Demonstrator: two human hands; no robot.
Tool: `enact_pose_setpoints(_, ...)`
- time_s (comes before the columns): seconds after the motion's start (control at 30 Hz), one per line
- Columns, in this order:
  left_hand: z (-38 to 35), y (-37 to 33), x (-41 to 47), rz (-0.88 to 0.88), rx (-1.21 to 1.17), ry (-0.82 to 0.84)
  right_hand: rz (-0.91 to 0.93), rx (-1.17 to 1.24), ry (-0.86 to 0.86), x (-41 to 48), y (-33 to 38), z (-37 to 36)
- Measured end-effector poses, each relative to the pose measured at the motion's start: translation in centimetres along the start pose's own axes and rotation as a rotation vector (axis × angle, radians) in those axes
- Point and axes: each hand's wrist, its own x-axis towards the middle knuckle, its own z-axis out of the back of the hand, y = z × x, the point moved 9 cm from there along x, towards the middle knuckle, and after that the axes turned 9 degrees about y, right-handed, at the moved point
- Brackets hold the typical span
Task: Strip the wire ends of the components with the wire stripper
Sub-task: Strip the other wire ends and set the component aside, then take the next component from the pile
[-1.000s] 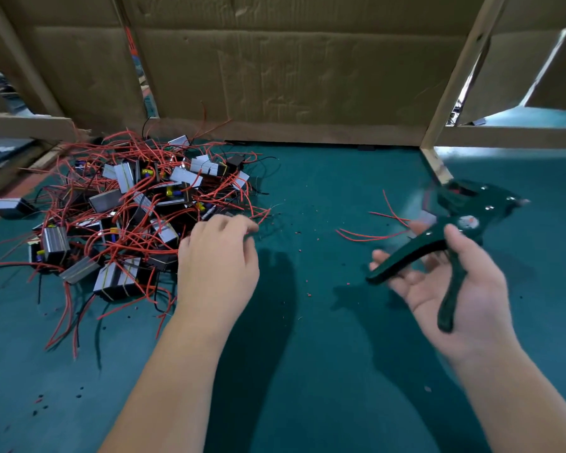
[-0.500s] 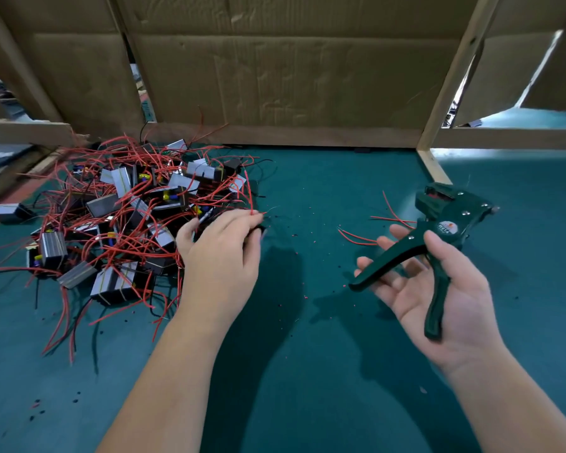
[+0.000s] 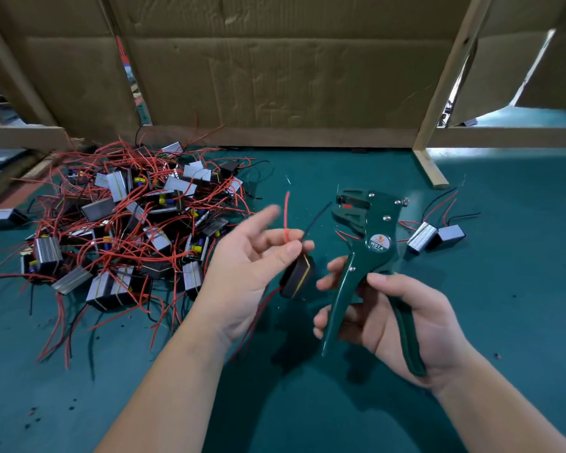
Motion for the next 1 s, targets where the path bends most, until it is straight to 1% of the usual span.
enact_pose_setpoints(0.1,-0.8,0.5,-0.1,0.06,0.065,0.088,0.037,-0.001,0.037,0.1,0.1,-0.5)
enact_pose_setpoints(0.17,-1.0,0.7,-0.2,0.083,0.057,0.094,0.038,-0.017,0.055,0.1,0.2,-0.7)
enact_pose_setpoints(0.23,-0.4,1.0,-0.2,0.104,0.056,0.04,0.037,-0.041,0.051,0.1,0.1,-0.6)
enact_pose_setpoints(0.3,0.4,1.1,-0.1,0.111,0.066,-0.041,0.042,-0.051,0.009,0.2,0.1,-0.1)
enact_pose_setpoints(0.43,1.3,0.3,0.0,0.044,0.079,-0.117,0.007,-0.078,-0.138,-0.1,0.4,1.5)
enact_pose_setpoints(0.5,1.6,-0.4,0.1,-0.01,0.073,-0.132,-0.079,-0.084,-0.109,-0.4,0.1,1.4)
enact_pose_setpoints(0.57,1.9,-0.8,0.1,-0.054,0.091,-0.138,-0.167,-0.116,-0.03,-0.6,-0.5,0.7)
enact_pose_setpoints(0.63,2.0,-1.2,0.1,-0.082,0.166,-0.14,-0.205,-0.158,0.046,-0.8,-1.0,-0.2)
enact_pose_setpoints(0.7,1.9,-1.6,0.0,-0.11,0.253,-0.13,-0.214,-0.167,0.085,-0.8,-1.3,-0.8)
enact_pose_setpoints(0.8,1.8,-2.2,-0.2,-0.147,0.323,-0.113,-0.221,-0.175,0.046,-0.8,-1.5,-0.6)
enact_pose_setpoints(0.9,1.8,-2.5,-0.2,-0.171,0.347,-0.103,-0.224,-0.212,-0.019,-0.8,-1.6,-0.1)
enact_pose_setpoints(1.0,1.8,-2.6,-0.2,-0.179,0.356,-0.096,-0.224,-0.236,-0.047,-1.0,-1.6,0.0)
